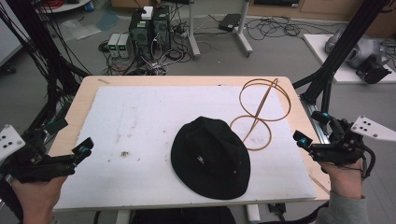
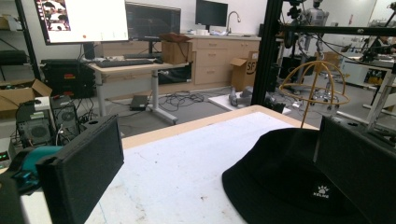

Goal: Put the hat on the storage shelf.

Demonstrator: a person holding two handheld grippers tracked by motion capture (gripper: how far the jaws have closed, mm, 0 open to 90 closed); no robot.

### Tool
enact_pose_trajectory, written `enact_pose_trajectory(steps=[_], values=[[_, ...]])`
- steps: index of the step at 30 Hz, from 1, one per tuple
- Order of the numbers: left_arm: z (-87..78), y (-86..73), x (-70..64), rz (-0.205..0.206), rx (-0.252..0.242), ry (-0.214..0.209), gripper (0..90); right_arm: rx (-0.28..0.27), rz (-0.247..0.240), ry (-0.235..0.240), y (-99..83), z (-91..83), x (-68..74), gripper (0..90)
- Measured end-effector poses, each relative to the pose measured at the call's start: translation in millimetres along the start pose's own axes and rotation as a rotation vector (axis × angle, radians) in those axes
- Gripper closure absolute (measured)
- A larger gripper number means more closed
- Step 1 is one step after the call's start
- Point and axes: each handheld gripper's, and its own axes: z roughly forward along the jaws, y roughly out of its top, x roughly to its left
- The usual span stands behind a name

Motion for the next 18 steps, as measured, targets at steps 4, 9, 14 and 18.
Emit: enact_pose_trajectory(steps=[4,9,14,18], values=[[-0.1,0.2,-0.1,0.001,0.002,0.004,1.8,0.003,0.008,-0.003,-0.2,-1.2,-0.7,0.9],[0.2,0.3,-2.3,0.013,0.001,0.013,1.8,0.001,0.001,-0.001,0.7,-1.4,-0.7,0.9],[1.1,-0.2,-3.1,0.014,0.007,0.012,1.8,0.014,-0.003,0.018,1.8,0.5,1.8,1.0],[-0.4,-0.3,-2.8,0.012,0.011,0.014,1.8,0.036,-0.018,0.046,4.1,4.6,7.2,1.0]])
